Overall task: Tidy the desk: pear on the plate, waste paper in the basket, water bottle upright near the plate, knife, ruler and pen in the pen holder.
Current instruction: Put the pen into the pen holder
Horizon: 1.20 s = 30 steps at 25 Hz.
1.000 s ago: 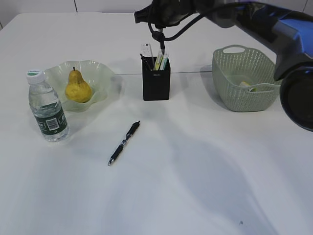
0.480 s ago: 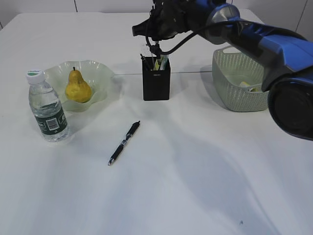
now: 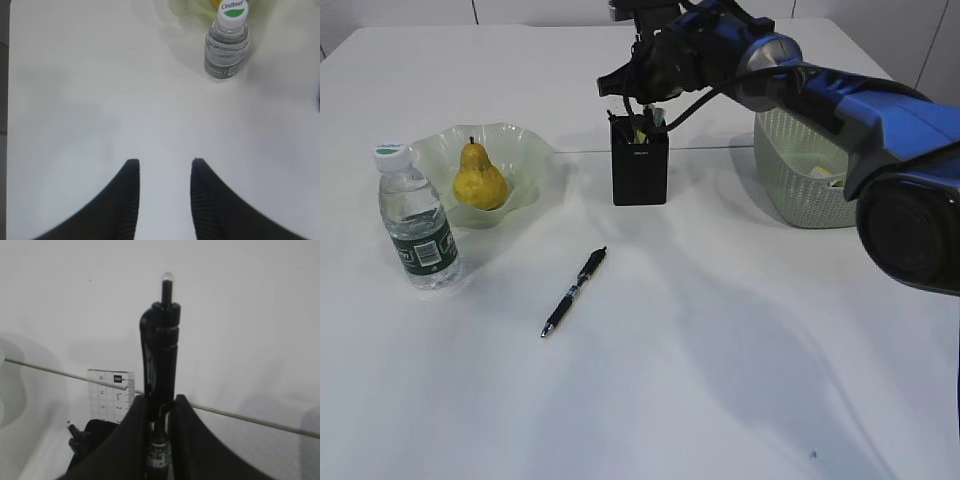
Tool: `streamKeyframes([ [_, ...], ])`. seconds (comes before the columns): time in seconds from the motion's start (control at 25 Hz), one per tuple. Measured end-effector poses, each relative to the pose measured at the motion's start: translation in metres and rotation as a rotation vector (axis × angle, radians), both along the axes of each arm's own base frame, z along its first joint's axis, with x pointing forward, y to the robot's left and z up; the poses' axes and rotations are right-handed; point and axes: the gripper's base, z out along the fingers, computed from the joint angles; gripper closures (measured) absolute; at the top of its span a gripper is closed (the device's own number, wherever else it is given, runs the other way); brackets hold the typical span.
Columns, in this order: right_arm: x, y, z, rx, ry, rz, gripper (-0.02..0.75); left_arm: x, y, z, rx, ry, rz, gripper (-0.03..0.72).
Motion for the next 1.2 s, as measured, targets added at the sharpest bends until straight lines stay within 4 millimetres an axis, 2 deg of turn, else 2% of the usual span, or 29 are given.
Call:
streamKeyframes([
  [0.36, 0.003, 0.001, -0.020, -0.009, 0.023, 0.002, 0.636, 0.000, 0.000, 0.000, 0.000, -0.001, 0.000, 0.449],
  [0.64, 0.004, 0.001, -0.023, -0.009, 0.025, 0.003, 0.630, 0.000, 0.000, 0.000, 0.000, -0.002, -0.001, 0.449],
  [1.08, 0.002, 0.000, -0.026, -0.019, 0.068, -0.014, 0.492, 0.000, 0.000, 0.000, 0.000, 0.000, 0.000, 0.449],
  [1.2, 0.001, 0.000, -0.027, -0.012, 0.083, -0.018, 0.479, 0.000, 0.000, 0.000, 0.000, 0.000, 0.000, 0.449],
])
